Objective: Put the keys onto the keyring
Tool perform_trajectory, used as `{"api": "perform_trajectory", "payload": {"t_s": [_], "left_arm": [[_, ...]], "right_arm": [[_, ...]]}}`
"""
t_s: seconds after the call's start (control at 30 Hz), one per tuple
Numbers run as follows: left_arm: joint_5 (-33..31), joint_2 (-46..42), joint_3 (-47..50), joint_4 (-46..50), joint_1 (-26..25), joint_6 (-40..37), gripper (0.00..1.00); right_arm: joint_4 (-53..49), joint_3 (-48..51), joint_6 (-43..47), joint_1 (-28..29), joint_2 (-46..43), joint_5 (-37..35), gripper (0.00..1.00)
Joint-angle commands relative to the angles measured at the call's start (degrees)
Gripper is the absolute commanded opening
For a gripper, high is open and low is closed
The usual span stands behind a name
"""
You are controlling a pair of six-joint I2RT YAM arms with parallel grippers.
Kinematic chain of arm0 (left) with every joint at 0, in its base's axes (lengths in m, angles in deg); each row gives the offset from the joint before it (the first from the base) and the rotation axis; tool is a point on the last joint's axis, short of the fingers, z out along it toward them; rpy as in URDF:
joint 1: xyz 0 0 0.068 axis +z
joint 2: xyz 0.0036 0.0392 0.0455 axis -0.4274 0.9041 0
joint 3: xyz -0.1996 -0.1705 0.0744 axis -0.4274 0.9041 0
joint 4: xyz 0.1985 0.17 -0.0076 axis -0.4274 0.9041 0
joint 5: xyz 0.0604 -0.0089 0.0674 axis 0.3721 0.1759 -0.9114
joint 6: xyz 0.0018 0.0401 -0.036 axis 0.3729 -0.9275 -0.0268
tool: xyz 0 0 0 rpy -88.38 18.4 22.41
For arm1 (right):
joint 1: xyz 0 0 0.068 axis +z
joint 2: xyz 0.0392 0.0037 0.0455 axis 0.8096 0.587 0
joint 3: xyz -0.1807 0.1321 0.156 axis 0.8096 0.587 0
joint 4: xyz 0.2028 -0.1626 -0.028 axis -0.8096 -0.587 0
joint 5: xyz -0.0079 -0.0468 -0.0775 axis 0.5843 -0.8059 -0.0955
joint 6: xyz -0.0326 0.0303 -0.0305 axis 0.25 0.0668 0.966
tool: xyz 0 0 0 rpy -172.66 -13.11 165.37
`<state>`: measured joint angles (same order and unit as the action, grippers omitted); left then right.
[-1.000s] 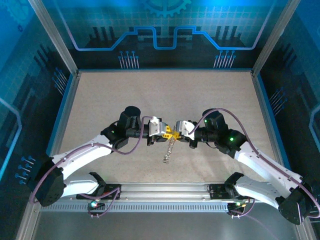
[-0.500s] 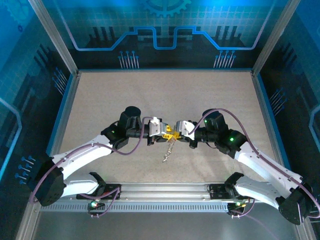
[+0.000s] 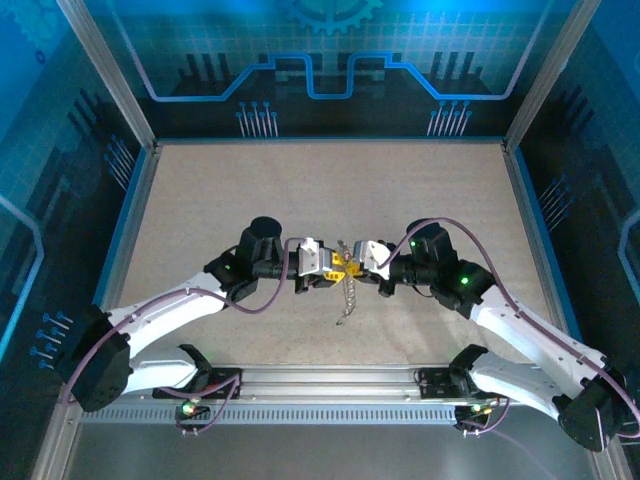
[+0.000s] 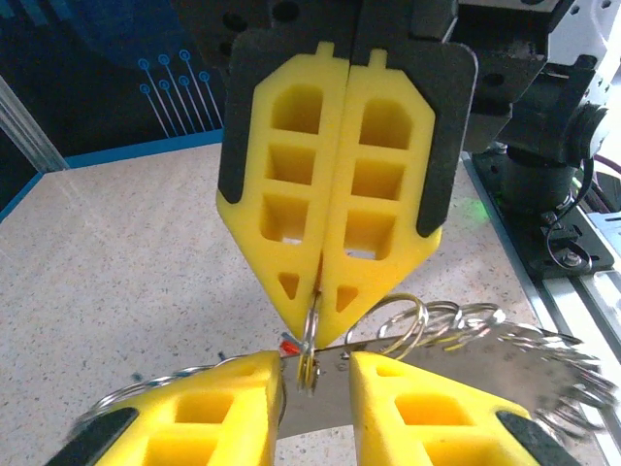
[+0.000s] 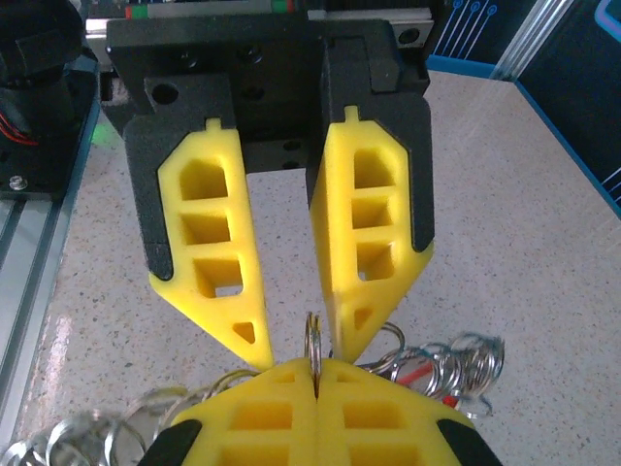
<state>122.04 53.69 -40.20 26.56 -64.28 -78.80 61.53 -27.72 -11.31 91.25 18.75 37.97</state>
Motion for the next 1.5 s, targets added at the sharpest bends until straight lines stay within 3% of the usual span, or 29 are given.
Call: {"api": "perform_trajectory", "payload": {"t_s": [0.0,0.47,0.67,0.73,0.9,1.13,1.37,1.47], "left_arm": [[0.35,-0.87,0.83,-1.84,-0.68,0.85,0.26],[0.0,-1.76,-0.39,-0.61,-0.83,1.01,0.16],[-0.43,-1.34,-1.62,1.08,-0.78,0.39,0.0],[-0.59,-1.41,-1.86,1.26,-0.77,0.46,0.0],[1.18,-2.49,-0.47,-1.22,-0.68,-0.07,0.0],[2.6,-4.12,0.37,-1.66,0.08,1.05,0.0],[7.45,-4.84,1.64,-5.39,1.1,1.14,0.0],[7.8,-4.6,1.35,-5.07,1.1,0.9,0.0]], "right_arm": [[4.83,-0.22,-0.98,0.17,-1.26,0.87,0.0],[3.81,-0.79,-0.17,0.52,-0.2,0.8,0.0],[2.76,-1.27,0.75,0.66,0.11,0.97,0.0],[2.64,-0.91,1.42,0.61,-0.15,1.75,0.0],[6.11,2.1,0.3,-0.4,-2.96,1.87,0.17],[11.22,7.32,-3.6,-2.6,-8.55,0.92,0.32],[13.3,10.95,-6.03,-3.3,-10.15,4.61,0.35],[15.01,12.1,-6.85,-3.35,-9.89,6.51,0.42]]}}
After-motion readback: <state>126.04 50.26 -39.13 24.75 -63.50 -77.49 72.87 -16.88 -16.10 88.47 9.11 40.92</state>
